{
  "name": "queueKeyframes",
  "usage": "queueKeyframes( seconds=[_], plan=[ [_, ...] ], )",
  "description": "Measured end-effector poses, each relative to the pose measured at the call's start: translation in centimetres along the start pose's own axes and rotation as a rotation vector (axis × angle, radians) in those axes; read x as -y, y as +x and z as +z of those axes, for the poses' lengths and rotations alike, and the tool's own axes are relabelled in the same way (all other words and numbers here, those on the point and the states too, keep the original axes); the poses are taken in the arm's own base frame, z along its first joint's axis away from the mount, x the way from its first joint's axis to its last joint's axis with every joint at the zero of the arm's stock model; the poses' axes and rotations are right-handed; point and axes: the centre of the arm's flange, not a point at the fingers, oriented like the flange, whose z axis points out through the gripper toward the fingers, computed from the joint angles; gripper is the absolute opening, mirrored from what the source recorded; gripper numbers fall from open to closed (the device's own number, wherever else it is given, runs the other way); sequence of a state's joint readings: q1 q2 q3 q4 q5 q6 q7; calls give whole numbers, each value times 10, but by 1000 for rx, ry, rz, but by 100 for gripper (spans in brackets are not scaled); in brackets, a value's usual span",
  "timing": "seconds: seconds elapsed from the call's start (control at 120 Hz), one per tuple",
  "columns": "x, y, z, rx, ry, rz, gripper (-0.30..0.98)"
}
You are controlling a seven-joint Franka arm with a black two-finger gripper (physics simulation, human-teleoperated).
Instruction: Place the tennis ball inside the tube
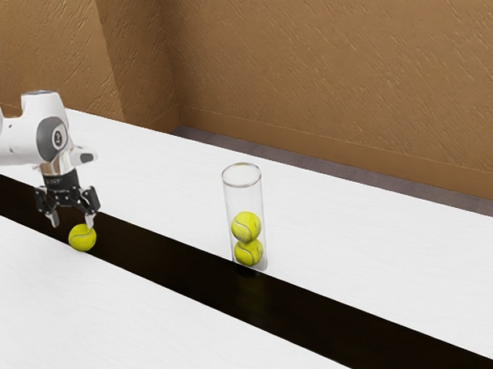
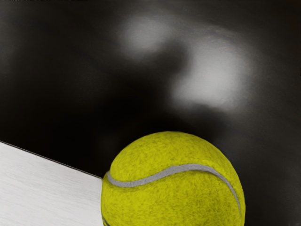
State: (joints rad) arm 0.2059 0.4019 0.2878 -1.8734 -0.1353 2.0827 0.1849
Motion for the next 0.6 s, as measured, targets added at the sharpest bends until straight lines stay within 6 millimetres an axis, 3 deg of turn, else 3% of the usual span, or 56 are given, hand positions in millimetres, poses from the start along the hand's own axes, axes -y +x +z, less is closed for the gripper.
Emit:
queueKeyframes(
  seconds=[0.6],
  plan=[
    [2, 11, 42, 28, -71, 148, 68]
  ],
)
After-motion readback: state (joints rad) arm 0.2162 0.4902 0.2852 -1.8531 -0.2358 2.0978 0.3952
